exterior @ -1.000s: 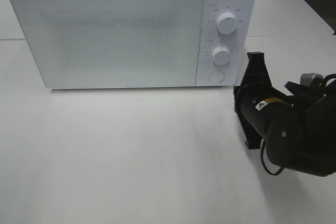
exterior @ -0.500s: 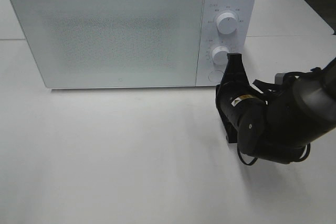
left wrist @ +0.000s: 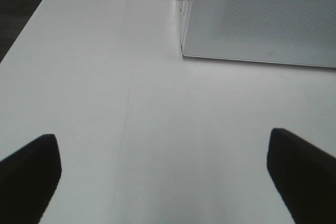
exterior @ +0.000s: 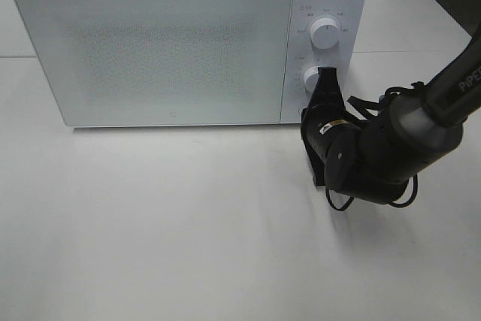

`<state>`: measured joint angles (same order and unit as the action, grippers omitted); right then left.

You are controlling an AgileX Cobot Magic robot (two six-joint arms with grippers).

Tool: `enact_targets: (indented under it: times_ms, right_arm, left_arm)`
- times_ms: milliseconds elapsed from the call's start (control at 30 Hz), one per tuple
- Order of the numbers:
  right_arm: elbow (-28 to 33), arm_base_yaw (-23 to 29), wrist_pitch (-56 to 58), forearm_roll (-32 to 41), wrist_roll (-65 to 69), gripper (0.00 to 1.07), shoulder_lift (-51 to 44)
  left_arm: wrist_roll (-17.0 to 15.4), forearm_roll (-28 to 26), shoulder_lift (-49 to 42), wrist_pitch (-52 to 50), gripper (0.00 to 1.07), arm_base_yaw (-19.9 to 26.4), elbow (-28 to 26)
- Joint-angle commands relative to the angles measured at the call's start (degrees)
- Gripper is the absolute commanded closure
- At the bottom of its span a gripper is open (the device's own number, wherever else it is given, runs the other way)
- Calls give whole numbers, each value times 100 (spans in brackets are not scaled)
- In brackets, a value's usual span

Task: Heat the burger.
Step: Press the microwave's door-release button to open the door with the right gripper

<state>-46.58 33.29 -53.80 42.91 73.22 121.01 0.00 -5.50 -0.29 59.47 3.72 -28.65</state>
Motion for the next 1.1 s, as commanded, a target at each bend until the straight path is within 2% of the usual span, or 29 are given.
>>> enact_targets:
  times_ms: [33, 333, 800, 1100]
  right_arm:
    - [-166, -109, 40, -103, 6, 107, 97]
    - [-361, -229, 40, -86, -34, 107, 264]
    - [-430, -235, -728, -223, 120, 107, 298]
    - [-1031, -286, -1140, -269, 138, 107, 584]
  left_arm:
    - [0, -34, -126, -40, 7, 0, 11]
    - [0, -34, -126, -40, 7, 0, 11]
    - [0, -34, -126, -40, 7, 0, 11]
    - [0, -34, -126, -40, 7, 0, 11]
